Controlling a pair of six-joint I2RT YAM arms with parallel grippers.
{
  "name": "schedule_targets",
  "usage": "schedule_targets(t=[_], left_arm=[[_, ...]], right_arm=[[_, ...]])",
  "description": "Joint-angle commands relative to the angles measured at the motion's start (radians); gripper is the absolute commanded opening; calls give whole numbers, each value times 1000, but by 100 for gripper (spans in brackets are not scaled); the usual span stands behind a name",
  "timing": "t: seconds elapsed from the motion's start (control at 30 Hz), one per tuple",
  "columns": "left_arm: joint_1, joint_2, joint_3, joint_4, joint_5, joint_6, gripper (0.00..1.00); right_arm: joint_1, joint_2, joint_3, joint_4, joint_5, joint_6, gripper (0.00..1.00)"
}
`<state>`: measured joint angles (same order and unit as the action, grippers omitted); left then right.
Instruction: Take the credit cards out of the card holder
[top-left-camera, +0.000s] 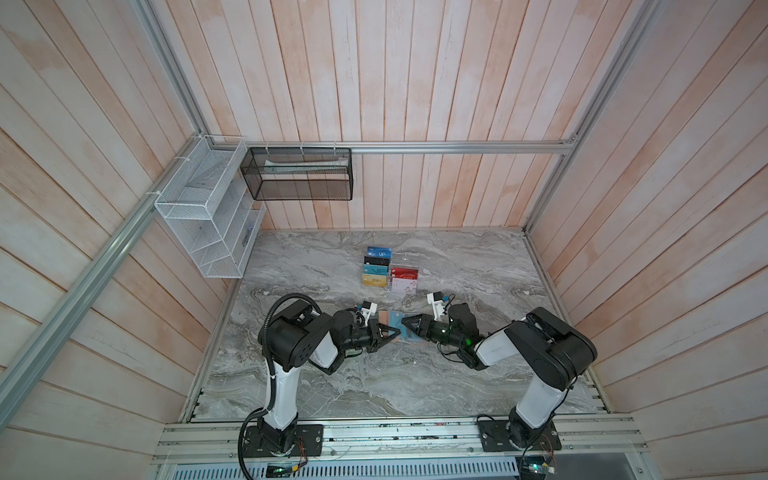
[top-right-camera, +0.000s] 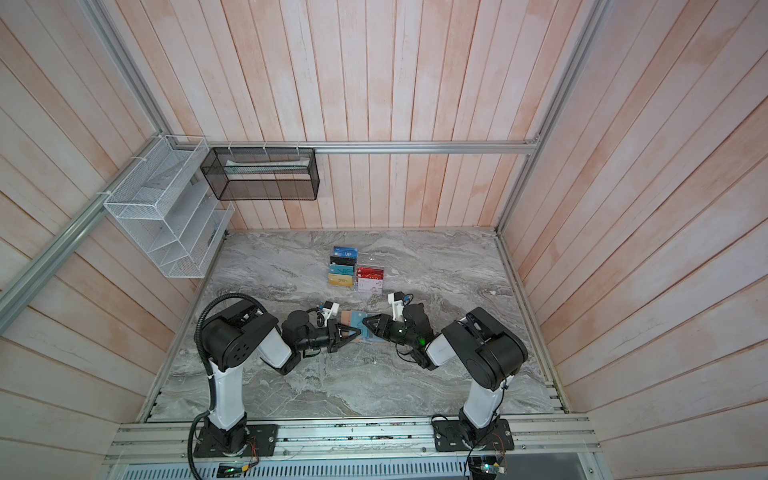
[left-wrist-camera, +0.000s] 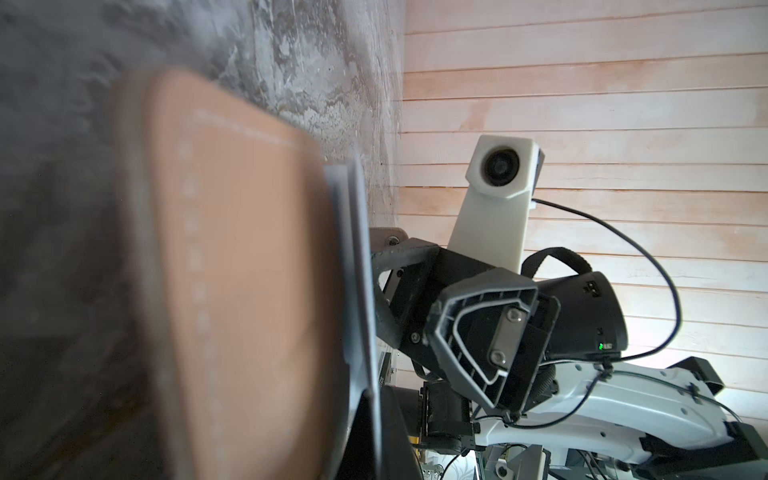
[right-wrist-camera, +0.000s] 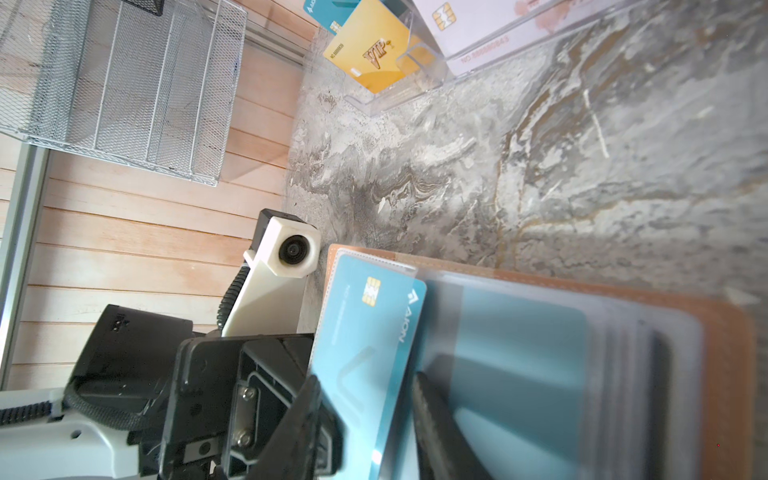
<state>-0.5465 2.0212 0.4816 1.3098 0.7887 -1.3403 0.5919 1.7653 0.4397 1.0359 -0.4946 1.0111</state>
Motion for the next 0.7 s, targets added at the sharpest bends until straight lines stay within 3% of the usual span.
schedule_targets(t=[0.0,0.27,0.67], left_arm=[[-12,-22,19,84,29,1,0],[-24,-33,19,85,23,10,0],[-44,-45,18,121,41,16,0]], right_arm=[[-1,15,-15,64,-42,12,39],[-3,50,-25,188,-73,49,35],[-29,137,-52,459,-103,147,20]])
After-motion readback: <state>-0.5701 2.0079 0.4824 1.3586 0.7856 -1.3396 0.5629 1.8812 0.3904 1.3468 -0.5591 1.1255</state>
